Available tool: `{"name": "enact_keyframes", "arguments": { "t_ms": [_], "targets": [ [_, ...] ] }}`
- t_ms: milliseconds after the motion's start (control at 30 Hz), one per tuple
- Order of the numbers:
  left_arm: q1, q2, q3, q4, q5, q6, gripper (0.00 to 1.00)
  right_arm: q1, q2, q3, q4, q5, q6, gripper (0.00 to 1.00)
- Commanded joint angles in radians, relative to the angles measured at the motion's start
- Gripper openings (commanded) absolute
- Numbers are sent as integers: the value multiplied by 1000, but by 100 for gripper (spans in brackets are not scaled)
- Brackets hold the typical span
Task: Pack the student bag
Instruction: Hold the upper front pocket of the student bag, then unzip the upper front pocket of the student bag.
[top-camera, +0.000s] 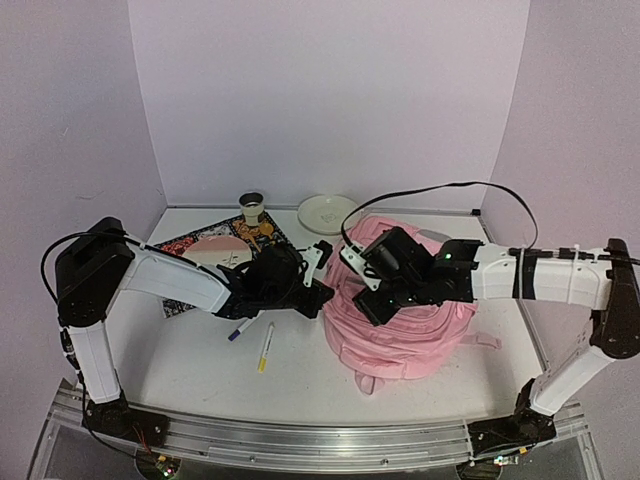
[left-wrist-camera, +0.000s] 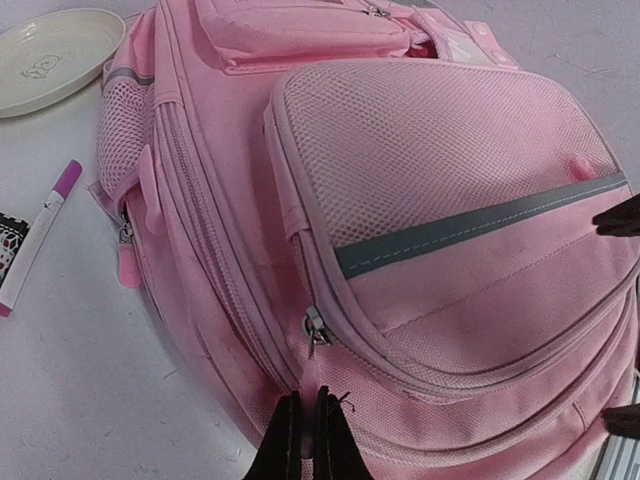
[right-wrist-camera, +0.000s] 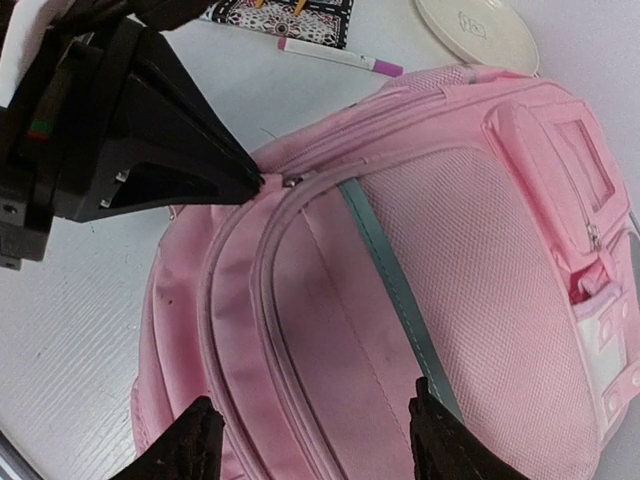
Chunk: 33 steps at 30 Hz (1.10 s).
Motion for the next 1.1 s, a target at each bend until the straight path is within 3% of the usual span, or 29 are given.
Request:
{"name": "enact_keyframes", "arguments": {
  "t_ms": [0, 233, 333, 500, 567, 867, 1067],
  "targets": [
    [-3, -27, -2, -7, 62, -27, 0, 16, 79, 54, 58, 80, -107, 61],
    [-3, -37, -4, -1, 78, -37, 0, 16, 170, 69, 115, 169, -162, 55],
    [-3, -44, -6, 0, 81, -37, 0, 15, 166, 43, 136, 203, -170, 45],
    [-2, -62, -8, 0, 76, -33, 0, 16, 119, -27, 139, 210, -169, 10],
    [-1, -67, -7, 0, 71, -31, 0, 15, 81, -61, 140, 202, -166, 2],
    [14, -65, 14, -1, -30, -6, 0, 16, -147, -183, 124, 11, -157, 0],
    [49, 1, 59, -8, -97, 5, 0, 16, -215, -215, 84, -100, -135, 0]
  ]
}}
